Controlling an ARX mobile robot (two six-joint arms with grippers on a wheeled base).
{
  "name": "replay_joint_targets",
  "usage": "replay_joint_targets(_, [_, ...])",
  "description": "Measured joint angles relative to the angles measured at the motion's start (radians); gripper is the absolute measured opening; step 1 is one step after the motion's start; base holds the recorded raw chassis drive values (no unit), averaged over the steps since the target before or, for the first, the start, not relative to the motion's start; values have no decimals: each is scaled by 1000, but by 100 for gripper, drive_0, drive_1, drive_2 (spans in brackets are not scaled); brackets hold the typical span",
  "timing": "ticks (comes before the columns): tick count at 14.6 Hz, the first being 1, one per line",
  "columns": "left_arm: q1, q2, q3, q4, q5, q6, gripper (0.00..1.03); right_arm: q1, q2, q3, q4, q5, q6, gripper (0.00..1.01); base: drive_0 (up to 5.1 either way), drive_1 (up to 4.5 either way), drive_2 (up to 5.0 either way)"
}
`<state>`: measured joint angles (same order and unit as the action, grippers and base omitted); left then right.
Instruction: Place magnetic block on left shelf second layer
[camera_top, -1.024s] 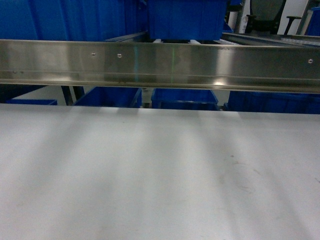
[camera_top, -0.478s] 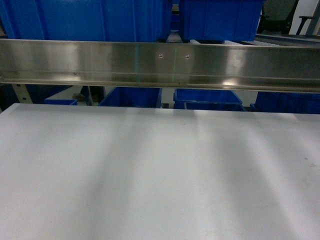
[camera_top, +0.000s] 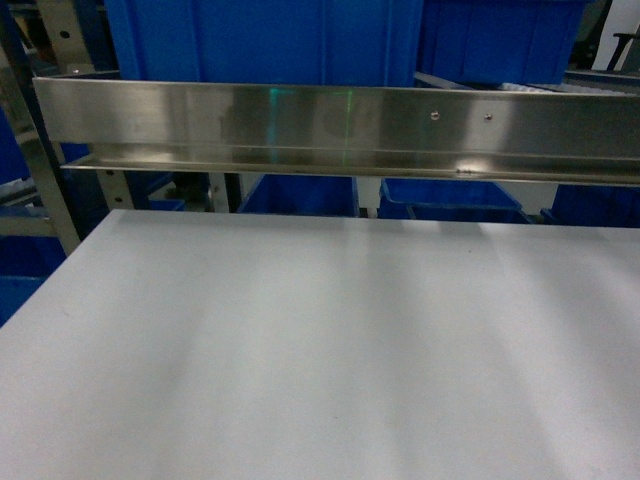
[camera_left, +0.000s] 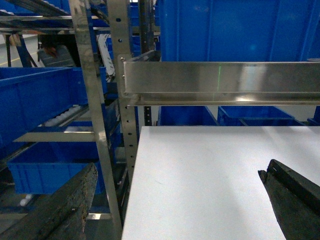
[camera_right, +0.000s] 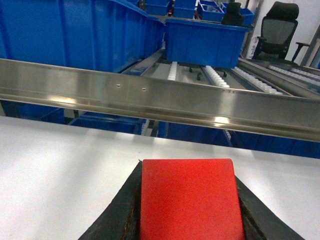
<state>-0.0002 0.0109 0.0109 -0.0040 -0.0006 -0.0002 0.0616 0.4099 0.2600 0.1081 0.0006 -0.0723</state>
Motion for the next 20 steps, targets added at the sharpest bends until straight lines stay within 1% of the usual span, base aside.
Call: replay_joint_targets(20, [0,0,0,1,1,0,98,4,1,0,-2,0,0,33,-502,239,239])
